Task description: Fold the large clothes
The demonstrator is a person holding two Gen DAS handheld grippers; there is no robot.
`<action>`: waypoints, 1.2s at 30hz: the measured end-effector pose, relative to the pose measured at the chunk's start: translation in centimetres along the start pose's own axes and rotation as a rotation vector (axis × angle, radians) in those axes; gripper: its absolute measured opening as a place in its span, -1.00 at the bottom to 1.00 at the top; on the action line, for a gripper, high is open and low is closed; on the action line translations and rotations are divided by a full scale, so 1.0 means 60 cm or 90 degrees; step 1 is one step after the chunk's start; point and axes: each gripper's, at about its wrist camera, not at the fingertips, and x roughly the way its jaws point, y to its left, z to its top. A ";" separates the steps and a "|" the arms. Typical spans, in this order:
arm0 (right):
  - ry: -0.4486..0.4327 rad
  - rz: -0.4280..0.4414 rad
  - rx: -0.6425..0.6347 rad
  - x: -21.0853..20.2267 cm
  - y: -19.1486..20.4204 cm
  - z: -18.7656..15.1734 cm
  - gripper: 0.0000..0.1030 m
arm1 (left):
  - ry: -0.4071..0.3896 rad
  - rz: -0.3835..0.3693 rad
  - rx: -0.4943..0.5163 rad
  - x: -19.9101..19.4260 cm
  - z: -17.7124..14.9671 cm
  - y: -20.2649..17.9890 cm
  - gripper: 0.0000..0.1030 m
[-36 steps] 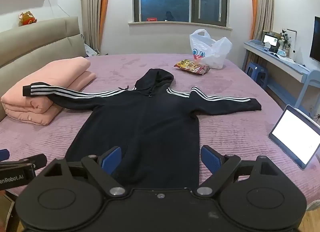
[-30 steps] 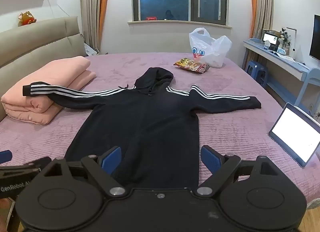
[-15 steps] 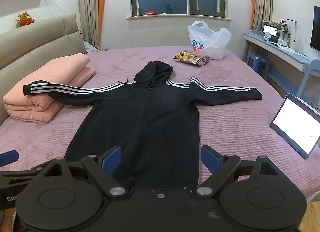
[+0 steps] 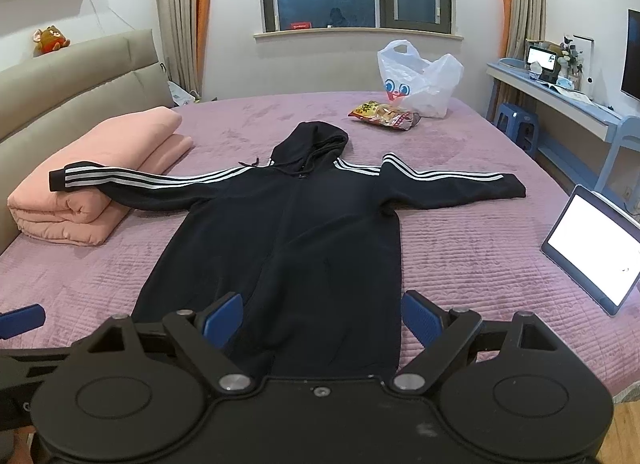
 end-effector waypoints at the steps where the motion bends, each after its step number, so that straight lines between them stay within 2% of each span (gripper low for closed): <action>1: 0.002 0.002 0.000 0.000 0.000 0.000 0.98 | 0.001 0.001 -0.002 -0.002 0.000 -0.002 0.98; 18: 0.022 0.014 -0.002 0.008 -0.002 -0.004 0.98 | 0.018 -0.002 -0.031 0.001 -0.006 0.016 0.98; 36: 0.023 0.012 0.002 -0.003 0.005 -0.014 0.98 | 0.014 -0.002 -0.039 -0.010 -0.015 0.020 0.98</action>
